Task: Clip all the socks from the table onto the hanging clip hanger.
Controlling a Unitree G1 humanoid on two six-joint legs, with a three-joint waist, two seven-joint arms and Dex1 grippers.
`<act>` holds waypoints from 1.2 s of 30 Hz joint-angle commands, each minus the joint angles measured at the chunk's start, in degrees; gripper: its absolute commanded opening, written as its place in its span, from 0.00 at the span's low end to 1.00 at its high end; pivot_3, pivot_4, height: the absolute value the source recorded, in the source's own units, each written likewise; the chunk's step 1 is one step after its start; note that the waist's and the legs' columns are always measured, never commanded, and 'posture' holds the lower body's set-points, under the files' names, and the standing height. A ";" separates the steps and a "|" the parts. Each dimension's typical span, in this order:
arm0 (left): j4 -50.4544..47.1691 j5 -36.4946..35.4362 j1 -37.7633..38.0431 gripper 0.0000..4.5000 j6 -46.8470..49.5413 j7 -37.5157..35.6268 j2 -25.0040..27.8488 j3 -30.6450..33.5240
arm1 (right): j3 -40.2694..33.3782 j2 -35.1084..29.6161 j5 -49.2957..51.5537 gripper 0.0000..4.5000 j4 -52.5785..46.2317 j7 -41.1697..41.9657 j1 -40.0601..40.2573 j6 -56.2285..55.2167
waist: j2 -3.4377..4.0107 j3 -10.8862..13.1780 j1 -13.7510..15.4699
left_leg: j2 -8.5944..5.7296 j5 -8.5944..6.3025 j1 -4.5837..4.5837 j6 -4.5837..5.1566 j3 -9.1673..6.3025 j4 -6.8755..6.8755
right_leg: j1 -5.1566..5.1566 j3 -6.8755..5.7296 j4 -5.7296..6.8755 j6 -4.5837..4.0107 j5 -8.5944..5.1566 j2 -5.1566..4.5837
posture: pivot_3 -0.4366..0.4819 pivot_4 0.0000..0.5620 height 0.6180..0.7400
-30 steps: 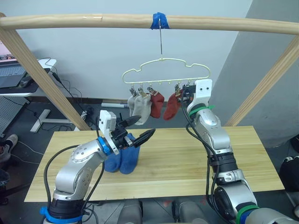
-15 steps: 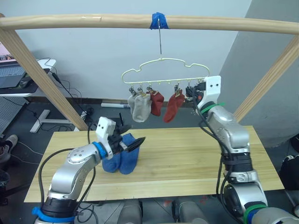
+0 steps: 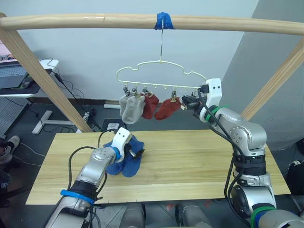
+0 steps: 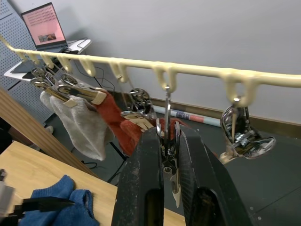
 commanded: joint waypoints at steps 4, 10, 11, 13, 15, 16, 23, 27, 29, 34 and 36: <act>6.43 3.65 -1.18 0.91 -3.78 -2.21 -0.22 -1.85 | -1.21 -0.40 0.82 0.02 -2.69 -0.85 -1.15 0.31 | 0.00 0.00 -0.28 | 0.00 0.00 0.00 0.00 0.01 0.01 | 0.02 0.01 0.00 0.00 0.00 -0.01 | 0.46 0.27 1.00; 5.75 3.60 -0.74 0.56 -3.54 -3.37 -0.55 -1.05 | -1.53 -0.60 1.27 0.02 -3.02 -1.43 -1.06 0.57 | 0.00 0.00 -0.56 | -0.01 0.00 0.02 0.00 0.00 0.04 | 0.03 0.01 0.05 0.00 0.00 -0.01 | 0.46 0.27 1.00; 5.15 3.37 -0.42 0.49 -4.03 -3.78 -0.55 -0.94 | -1.56 -0.55 1.29 0.02 -3.08 -1.54 -0.99 0.56 | 0.00 0.00 -0.62 | -0.01 0.00 0.02 0.00 0.00 0.04 | 0.03 0.00 0.05 0.00 0.00 -0.01 | 0.46 0.26 1.00; 3.64 2.46 0.23 0.39 -4.82 -4.81 -0.77 -0.57 | -1.72 -0.38 1.37 0.02 -3.06 -1.73 -0.97 0.53 | 0.00 0.00 -0.77 | -0.01 0.00 0.02 0.00 0.00 0.03 | 0.03 0.01 0.05 0.00 0.00 -0.01 | 0.46 0.26 1.00; 2.10 1.53 0.80 0.29 -5.37 -5.87 -1.03 -0.15 | -1.77 -0.25 1.42 0.02 -2.92 -1.76 -0.96 0.46 | 0.00 0.00 -0.84 | -0.01 0.00 0.01 0.00 0.00 0.03 | 0.03 0.01 0.04 0.00 0.00 -0.01 | 0.46 0.26 1.00; 1.27 0.92 1.04 0.25 -5.62 -6.61 -1.24 0.13 | -1.72 -0.23 1.36 0.02 -2.77 -1.71 -0.96 0.33 | 0.00 0.00 -0.83 | -0.01 0.00 0.01 0.00 0.00 0.02 | 0.03 0.01 0.03 0.00 0.00 -0.01 | 0.46 0.26 1.00; -6.37 -4.12 2.70 0.01 -5.50 -9.92 -2.99 2.24 | -2.38 0.60 2.23 0.02 -2.26 -1.67 -0.76 1.10 | 0.00 0.00 -0.88 | -0.01 0.00 0.01 0.00 -0.01 0.03 | 0.03 0.00 0.05 0.00 0.00 -0.01 | 0.48 0.25 1.00; -11.73 -8.02 3.58 0.01 -6.79 -11.14 -4.61 4.26 | -4.86 2.09 4.74 0.02 -1.91 -2.66 -1.32 3.92 | 0.00 -0.01 -0.83 | 0.00 0.00 -0.02 0.00 -0.03 0.03 | 0.03 -0.01 0.04 0.00 0.00 -0.01 | 0.48 0.25 1.00; -14.13 -10.26 3.75 0.01 -4.55 -12.12 -5.28 4.93 | -5.63 2.18 5.85 0.02 -1.82 -2.79 -1.61 5.63 | 0.00 -0.01 -0.95 | 0.00 0.00 0.00 0.00 -0.02 0.03 | 0.03 0.00 0.05 0.00 0.00 -0.01 | 0.47 0.26 1.00; -23.42 -14.93 1.85 0.01 -12.23 -12.01 -9.37 7.02 | -18.02 8.46 15.01 0.02 -0.31 -10.50 -5.75 20.28 | -0.01 -0.01 -0.82 | 0.00 0.00 -0.01 0.00 -0.03 0.03 | 0.05 0.00 0.05 -0.01 0.00 -0.02 | 0.47 0.26 1.00; -24.00 -13.89 1.50 0.01 -14.42 -11.36 -9.97 6.61 | -21.32 10.62 16.26 0.02 -0.23 -13.41 -6.94 22.67 | 0.00 -0.01 -0.88 | 0.00 0.01 -0.01 0.00 -0.02 0.04 | 0.05 0.00 0.04 -0.01 0.01 -0.02 | 0.47 0.26 1.00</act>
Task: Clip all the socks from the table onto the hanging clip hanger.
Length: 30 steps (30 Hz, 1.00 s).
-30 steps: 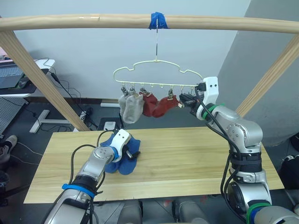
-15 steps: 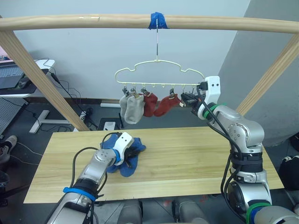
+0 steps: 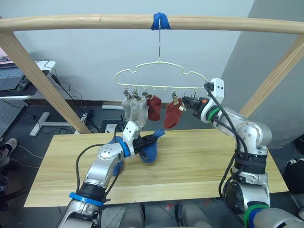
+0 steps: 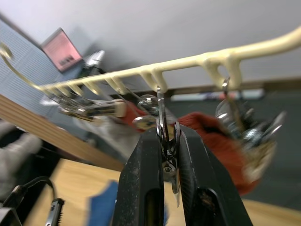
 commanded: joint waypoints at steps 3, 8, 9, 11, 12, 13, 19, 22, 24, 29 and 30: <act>-3.78 0.75 -1.15 0.01 -5.88 1.37 -1.15 -0.32 | -7.16 3.47 4.32 0.02 -0.84 -6.08 -2.58 6.07 | 0.02 -0.01 -0.23 | 0.00 0.00 0.03 0.00 0.02 -0.02 | 0.00 0.03 0.00 0.00 0.00 0.00 | 0.47 0.26 1.00; -3.96 1.60 -1.48 0.01 -7.28 2.26 -1.59 -1.24 | -8.50 4.67 5.26 0.02 -1.38 -8.22 -3.11 7.55 | 0.02 -0.01 -0.42 | -0.01 0.00 0.02 0.00 0.02 -0.02 | -0.01 0.02 -0.02 0.01 0.00 0.01 | 0.47 0.26 1.00; -3.88 1.59 -1.54 0.01 -7.35 2.30 -1.65 -1.34 | -8.99 5.07 5.47 0.02 -1.40 -8.69 -3.26 7.71 | 0.02 -0.01 -0.41 | -0.02 0.00 0.02 0.00 0.02 -0.02 | -0.01 0.02 -0.02 0.01 0.00 0.01 | 0.47 0.26 1.00; -3.71 1.43 -1.72 0.01 -7.51 2.36 -1.79 -1.40 | -9.67 5.41 5.94 0.02 -1.38 -9.45 -3.43 7.93 | 0.02 -0.01 -0.42 | -0.02 0.00 0.01 0.01 0.03 -0.02 | 0.00 0.03 -0.02 0.01 0.00 0.00 | 0.46 0.27 1.00; -3.41 1.32 -1.99 0.01 -7.57 2.34 -1.84 -1.36 | -10.12 5.72 6.23 0.02 -1.30 -9.98 -3.63 8.02 | 0.02 -0.01 -0.42 | -0.02 0.00 0.01 0.00 0.03 -0.02 | 0.00 0.03 -0.02 0.01 0.00 0.00 | 0.46 0.27 1.00; -3.21 1.24 -2.17 0.01 -7.62 2.34 -1.85 -1.33 | -10.36 5.88 6.51 0.02 -1.24 -10.39 -3.74 8.06 | 0.02 -0.01 -0.42 | -0.02 0.00 0.02 0.01 0.02 -0.01 | 0.00 0.02 -0.02 0.01 0.00 0.01 | 0.46 0.27 1.00; -2.91 0.04 -2.17 0.01 -6.07 2.23 -2.19 -1.28 | -10.78 6.11 7.51 0.02 -1.26 -11.50 -4.00 8.52 | 0.02 -0.01 -0.46 | -0.02 0.00 0.01 0.01 0.03 -0.03 | -0.01 0.02 -0.04 0.01 -0.01 0.01 | 0.46 0.27 1.00; -2.94 -0.23 -2.12 0.01 -5.69 2.25 -2.16 -1.20 | -10.98 6.17 7.95 0.02 -1.16 -12.03 -4.08 8.53 | 0.02 -0.01 -0.46 | -0.02 0.00 0.00 0.01 0.03 -0.03 | -0.01 0.02 -0.04 0.01 -0.01 0.01 | 0.46 0.27 1.00; -3.10 -1.43 -2.12 0.01 -4.34 2.87 -2.65 -0.50 | -10.72 5.72 8.24 0.02 -1.16 -12.04 -4.01 8.51 | 0.02 -0.01 -0.48 | -0.02 0.00 0.01 0.01 0.03 -0.03 | 0.00 0.02 -0.04 0.01 -0.01 0.01 | 0.46 0.28 1.00; -2.92 -1.98 -2.45 0.01 -3.11 3.24 -2.74 0.07 | -11.10 5.93 9.25 0.02 -1.26 -12.64 -3.94 8.74 | 0.03 -0.01 -0.52 | -0.02 0.00 0.00 0.01 0.03 -0.03 | -0.01 0.02 -0.05 0.01 -0.01 0.01 | 0.46 0.27 1.00; -2.86 -1.95 -2.48 0.01 -3.12 3.22 -2.71 0.12 | -10.99 5.80 9.33 0.02 -1.25 -12.64 -3.89 8.70 | 0.03 -0.01 -0.52 | -0.02 0.00 0.00 0.01 0.02 -0.03 | -0.01 0.02 -0.05 0.01 -0.01 0.01 | 0.46 0.27 1.00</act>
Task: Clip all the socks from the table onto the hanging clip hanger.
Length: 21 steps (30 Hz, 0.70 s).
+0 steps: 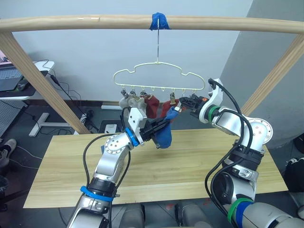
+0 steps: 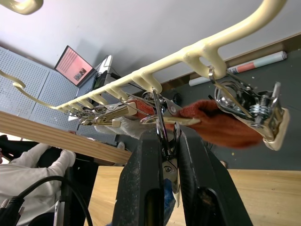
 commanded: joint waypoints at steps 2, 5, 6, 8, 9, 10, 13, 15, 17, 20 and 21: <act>-0.98 -0.64 -1.08 0.01 0.04 0.41 -0.02 0.85 | -0.26 -0.29 1.41 0.02 -1.04 -0.71 -0.79 0.15 | 0.00 0.00 0.00 | 0.00 0.00 0.00 0.00 0.00 0.00 | 0.00 0.00 0.00 0.00 0.00 0.00 | 0.46 0.28 1.00; -0.50 -0.51 -1.47 0.01 -0.02 0.41 -0.16 0.83 | -0.12 -0.42 1.71 0.02 -0.92 -0.89 -0.72 0.08 | 0.00 0.00 0.00 | 0.00 0.00 0.00 0.00 0.00 0.00 | 0.00 0.00 -0.01 0.00 0.00 0.00 | 0.46 0.28 1.00; -0.33 -0.62 -1.90 0.01 -0.21 0.46 -0.47 0.85 | 0.02 -0.44 1.77 0.02 -0.97 -0.94 -0.59 0.07 | 0.00 0.00 0.00 | 0.00 0.00 0.00 0.00 0.00 0.00 | 0.00 0.00 -0.01 0.00 0.00 0.00 | 0.46 0.28 1.00; -0.12 -0.72 -2.82 0.01 -0.43 0.72 -1.05 0.86 | 0.02 -0.30 1.99 0.02 -1.02 -1.19 -0.37 0.07 | 0.00 0.00 0.00 | 0.00 0.00 0.00 0.00 0.00 0.00 | 0.00 0.00 -0.01 0.00 0.00 0.00 | 0.46 0.27 1.00; -0.01 -0.69 -3.18 0.01 -0.62 0.73 -1.27 0.83 | 0.16 -0.28 2.06 0.02 -1.09 -1.20 -0.22 0.08 | 0.00 0.00 0.01 | 0.00 0.00 -0.01 0.00 0.00 0.00 | 0.00 0.00 -0.01 0.00 0.00 0.00 | 0.46 0.27 1.00; 0.07 -0.70 -3.45 0.01 -0.65 0.66 -1.40 0.82 | 0.27 -0.19 2.13 0.02 -1.15 -1.25 -0.08 0.10 | 0.00 0.00 0.01 | 0.00 0.00 -0.02 0.00 0.00 0.00 | 0.00 0.00 -0.02 0.00 0.00 0.00 | 0.46 0.27 1.00; 0.27 -0.66 -3.90 0.01 -0.86 0.41 -1.61 0.74 | 0.42 -0.08 2.39 0.02 -1.21 -1.39 0.12 0.10 | 0.00 0.00 -0.06 | 0.00 0.00 -0.01 0.00 0.01 -0.01 | 0.00 0.00 -0.03 0.00 0.00 0.00 | 0.46 0.27 1.00; 0.20 -0.75 -3.90 0.01 -0.88 0.25 -1.65 0.73 | 0.48 -0.16 2.53 0.02 -1.16 -1.45 0.18 0.02 | 0.00 0.00 -0.08 | 0.00 0.00 -0.01 0.00 0.00 -0.02 | -0.01 0.00 -0.04 0.00 0.00 0.01 | 0.46 0.27 1.00; 0.17 -0.76 -3.86 0.01 -0.85 0.22 -1.68 0.70 | 0.46 -0.25 2.66 0.02 -1.09 -1.46 0.21 0.04 | 0.00 0.00 -0.07 | 0.00 0.00 -0.02 0.00 0.00 -0.03 | -0.01 0.00 -0.04 0.00 0.00 0.01 | 0.46 0.27 1.00; 0.24 -0.57 -3.82 0.01 -0.99 0.10 -1.59 0.56 | 0.53 -0.16 2.76 0.02 -0.91 -1.46 0.08 -0.07 | 0.00 0.00 -0.07 | 0.00 0.00 -0.02 0.00 0.01 -0.02 | -0.01 0.01 -0.05 0.00 0.00 0.01 | 0.46 0.27 1.00; 0.20 -0.28 -3.63 0.01 -1.06 -0.30 -1.41 0.09 | 0.53 0.04 2.87 0.02 -0.82 -1.47 -0.02 -0.12 | 0.00 0.00 -0.07 | 0.00 0.00 -0.02 0.00 0.01 -0.02 | -0.01 0.01 -0.05 0.00 0.00 0.01 | 0.46 0.27 1.00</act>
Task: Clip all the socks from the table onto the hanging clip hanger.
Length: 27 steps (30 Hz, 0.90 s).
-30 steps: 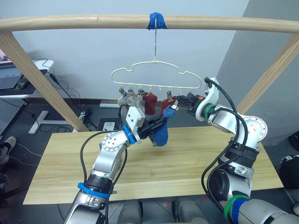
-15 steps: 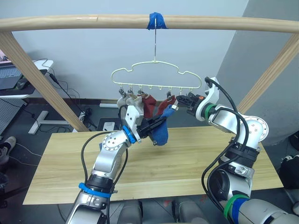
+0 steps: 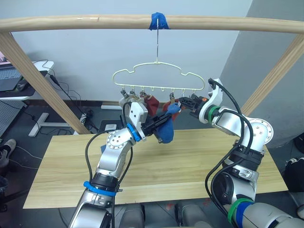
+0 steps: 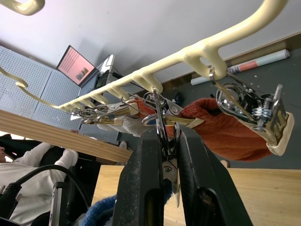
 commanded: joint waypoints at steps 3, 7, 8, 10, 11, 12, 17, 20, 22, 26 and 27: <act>-1.19 0.17 -0.04 0.01 -1.42 -1.50 -0.01 -1.20 | 0.29 0.71 1.57 0.02 -0.56 -0.43 -0.51 -0.20 | 0.00 0.00 0.00 | 0.00 0.00 0.00 0.00 0.00 0.00 | 0.00 0.00 0.00 0.00 0.00 0.00 | 0.46 0.27 1.00; -1.20 0.31 -0.35 0.00 -1.73 -0.94 -0.37 -1.29 | 0.55 1.15 2.30 0.10 -0.96 0.03 -0.24 0.10 | 0.00 0.00 0.00 | 0.00 0.00 -0.01 0.00 0.00 -0.01 | -0.01 0.00 -0.02 0.00 0.00 0.00 | 0.47 0.27 1.00; -1.15 0.26 -0.58 0.00 -1.69 -0.82 -0.44 -1.23 | 0.36 1.40 2.73 0.18 -1.07 0.11 -0.13 0.34 | 0.00 0.00 0.00 | 0.00 0.00 -0.01 0.00 0.00 -0.01 | -0.01 0.00 -0.02 0.00 0.00 0.00 | 0.47 0.26 1.00; -1.05 0.19 -0.87 0.00 -1.65 -0.73 -0.51 -1.14 | 0.29 1.57 3.00 0.33 -1.20 0.04 0.06 0.53 | 0.00 0.00 0.00 | 0.00 0.00 -0.01 0.00 0.00 -0.01 | -0.01 0.00 -0.02 0.00 0.00 0.00 | 0.47 0.26 1.00; -1.02 0.17 -0.95 0.00 -1.63 -0.71 -0.52 -1.12 | 0.36 1.52 2.96 0.42 -1.23 -0.07 0.14 0.52 | 0.00 0.00 0.00 | 0.01 0.00 -0.01 0.00 0.00 -0.01 | -0.01 0.00 -0.01 0.00 0.00 0.01 | 0.47 0.26 1.00; -0.98 0.19 -1.03 0.00 -1.63 -0.72 -0.52 -1.11 | 0.43 1.42 3.00 0.50 -1.29 -0.07 0.27 0.51 | 0.00 0.00 0.00 | 0.01 0.00 -0.01 0.00 0.00 -0.01 | -0.01 0.00 -0.02 0.01 0.00 0.01 | 0.47 0.26 1.00; -1.24 -0.18 -1.34 0.00 -0.81 -0.49 -0.80 -1.02 | -0.39 -0.08 3.70 0.90 -2.12 0.36 0.84 0.80 | 0.00 0.00 0.05 | 0.00 0.00 -0.02 0.00 0.00 -0.01 | -0.01 -0.01 -0.02 0.00 0.00 0.00 | 0.47 0.26 1.00; -0.94 -0.12 -1.48 0.00 0.31 -0.24 -1.42 -1.53 | -3.27 -2.46 7.23 0.99 -3.79 1.17 0.98 1.98 | 0.00 0.00 0.08 | 0.00 0.00 -0.04 0.00 0.00 -0.01 | -0.01 0.00 -0.04 0.01 0.00 0.00 | 0.46 0.26 1.00; -0.63 0.16 -1.36 0.00 0.16 -0.27 -1.81 -1.85 | -4.11 -4.76 9.76 0.99 -5.53 2.09 1.87 3.84 | 0.00 0.01 0.12 | -0.01 0.00 -0.05 0.00 0.00 -0.01 | -0.01 0.00 -0.06 0.01 0.00 0.00 | 0.46 0.26 1.00; -0.14 -1.79 -1.31 0.06 3.39 -1.94 -2.75 -2.45 | -4.25 -11.39 15.70 1.00 -11.06 5.26 5.48 7.87 | 0.01 0.01 -0.02 | 0.00 0.00 -0.07 0.00 0.00 -0.04 | -0.01 0.00 -0.15 0.01 -0.01 0.00 | 0.44 0.25 1.00; -0.09 -1.96 -1.30 0.12 3.85 -2.36 -2.74 -2.50 | -3.72 -12.30 16.28 1.00 -11.80 5.55 6.18 7.87 | 0.01 0.01 -0.10 | 0.00 -0.01 -0.07 0.01 0.01 -0.04 | -0.01 0.02 -0.17 0.01 -0.01 0.00 | 0.43 0.25 1.00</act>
